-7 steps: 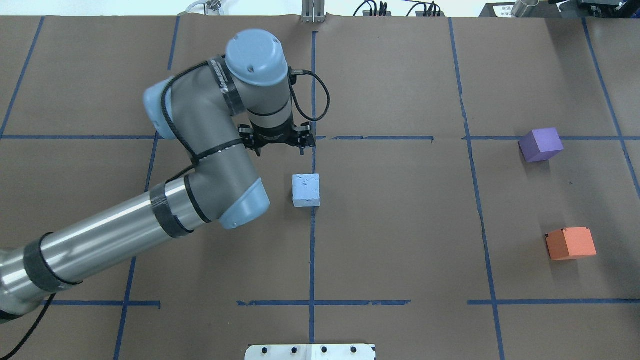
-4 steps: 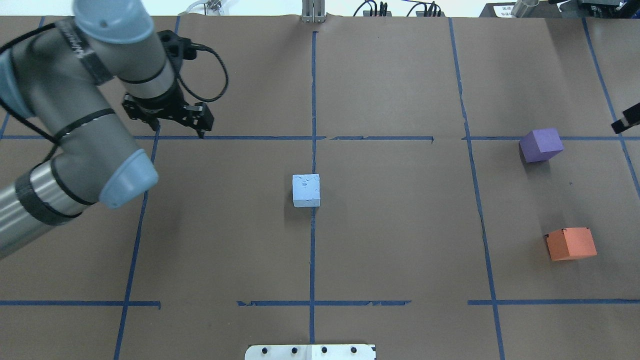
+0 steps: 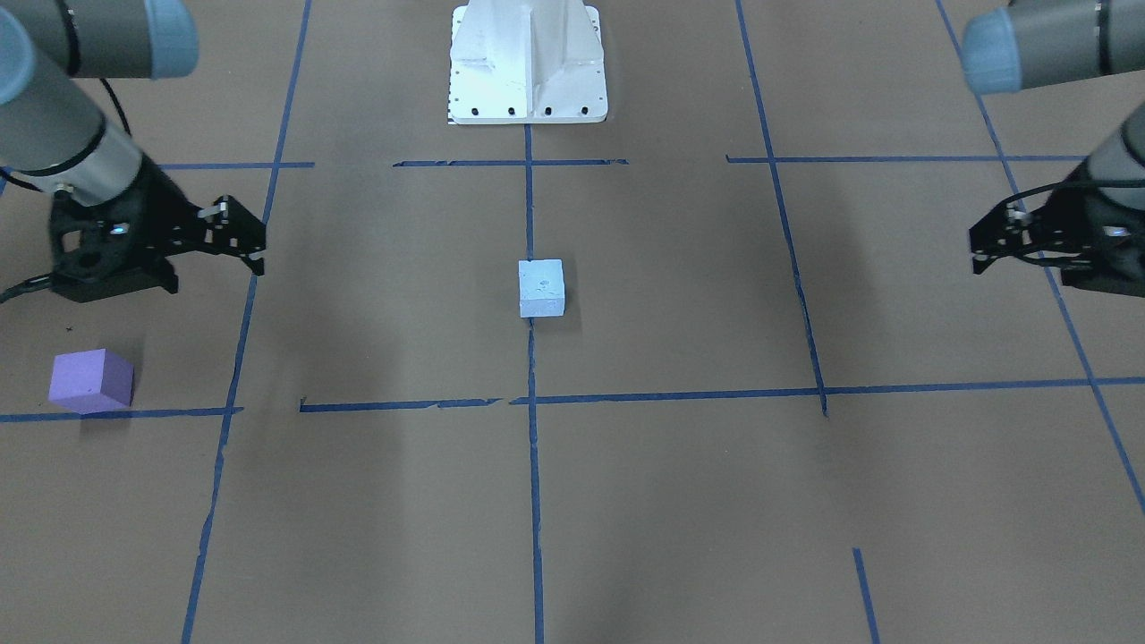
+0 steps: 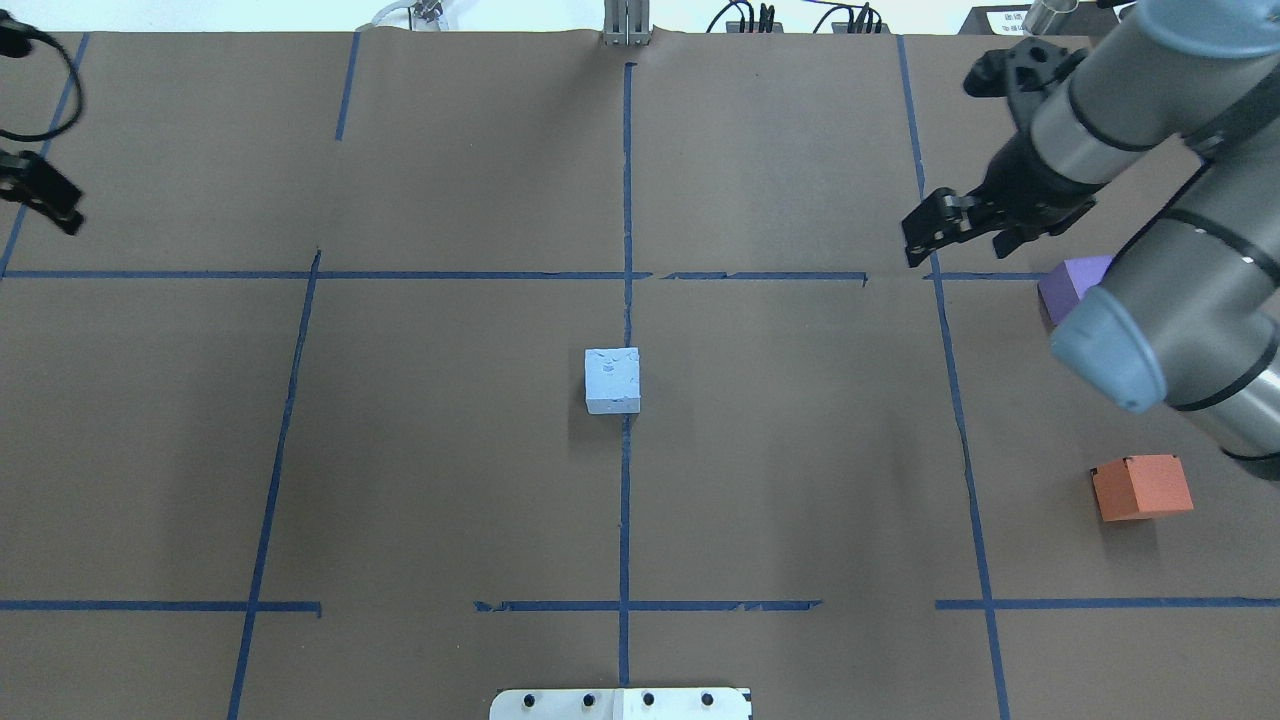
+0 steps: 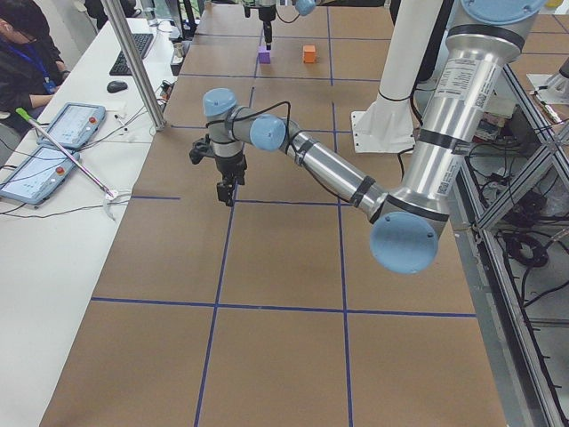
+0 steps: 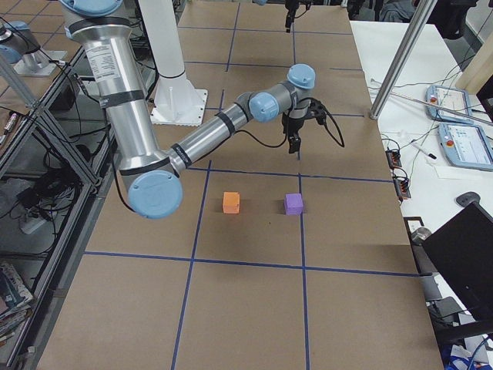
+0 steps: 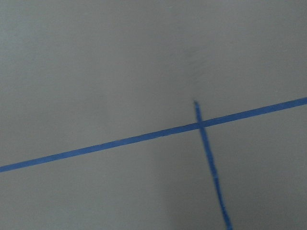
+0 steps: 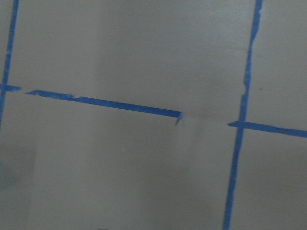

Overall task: Place blue block between orange and purple blocks
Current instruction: 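Lower the right gripper over the light blue cube and grasp it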

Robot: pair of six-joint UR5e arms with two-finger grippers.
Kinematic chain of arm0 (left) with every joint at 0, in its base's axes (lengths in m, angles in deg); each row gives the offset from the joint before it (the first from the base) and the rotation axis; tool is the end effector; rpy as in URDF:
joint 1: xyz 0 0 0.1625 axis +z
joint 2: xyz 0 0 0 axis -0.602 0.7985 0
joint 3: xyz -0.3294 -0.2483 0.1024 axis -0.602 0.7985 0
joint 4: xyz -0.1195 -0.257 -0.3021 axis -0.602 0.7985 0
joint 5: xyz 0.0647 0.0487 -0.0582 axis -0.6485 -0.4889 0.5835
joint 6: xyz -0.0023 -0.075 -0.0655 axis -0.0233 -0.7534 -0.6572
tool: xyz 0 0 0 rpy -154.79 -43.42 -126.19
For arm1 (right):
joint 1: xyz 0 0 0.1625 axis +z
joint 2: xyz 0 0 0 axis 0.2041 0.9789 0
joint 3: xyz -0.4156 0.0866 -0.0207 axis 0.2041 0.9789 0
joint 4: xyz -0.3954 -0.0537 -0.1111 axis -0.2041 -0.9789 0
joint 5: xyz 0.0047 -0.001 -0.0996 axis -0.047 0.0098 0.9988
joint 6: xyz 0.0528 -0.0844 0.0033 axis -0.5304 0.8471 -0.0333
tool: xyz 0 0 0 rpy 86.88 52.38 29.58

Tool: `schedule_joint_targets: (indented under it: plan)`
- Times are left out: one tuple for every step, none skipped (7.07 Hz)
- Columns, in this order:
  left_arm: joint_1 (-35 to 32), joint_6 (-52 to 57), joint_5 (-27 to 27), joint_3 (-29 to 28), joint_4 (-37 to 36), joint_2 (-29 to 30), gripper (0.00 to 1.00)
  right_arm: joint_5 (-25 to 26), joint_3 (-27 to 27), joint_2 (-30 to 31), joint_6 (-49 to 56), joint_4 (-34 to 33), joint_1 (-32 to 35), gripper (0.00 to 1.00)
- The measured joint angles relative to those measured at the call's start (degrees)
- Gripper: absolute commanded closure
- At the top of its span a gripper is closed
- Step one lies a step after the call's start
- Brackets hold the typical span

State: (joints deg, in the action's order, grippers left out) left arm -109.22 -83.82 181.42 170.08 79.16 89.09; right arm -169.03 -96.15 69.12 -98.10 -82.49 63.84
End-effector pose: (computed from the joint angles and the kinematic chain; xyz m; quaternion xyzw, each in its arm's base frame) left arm 0.1004 -0.5512 0.4402 0.0391 0.3364 0.1123 0.9342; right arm -0.2991 -0.5072 0.2862 0.0436 -0.4158 -0.0511 0.9070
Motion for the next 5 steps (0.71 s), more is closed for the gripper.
schedule_joint_targets:
  plan:
    - [-5.75, 6.20, 1.26, -1.53, 0.10, -3.63, 0.00, 2.66, 0.25, -3.17, -5.81, -0.16, -4.28, 0.00]
    - [-10.41, 11.03, 2.42, -3.36, 0.24, -6.37, 0.00, 4.61, 0.82, -5.92, -9.85, -0.27, -7.58, 0.00]
    - [-13.86, 16.03, 4.23, -4.85, 0.39, -8.98, 0.00, 6.63, 2.11, -8.90, -13.49, -0.35, -10.52, 0.00]
    - [-15.96, 19.43, 6.08, -5.55, 0.48, -10.88, 0.00, 9.38, 5.18, -12.84, -16.98, -0.35, -13.41, 0.00]
    - [-16.83, 20.80, 7.13, -5.83, 0.52, -11.69, 0.00, 12.00, 10.18, -17.64, -19.88, -0.23, -15.87, 0.00]
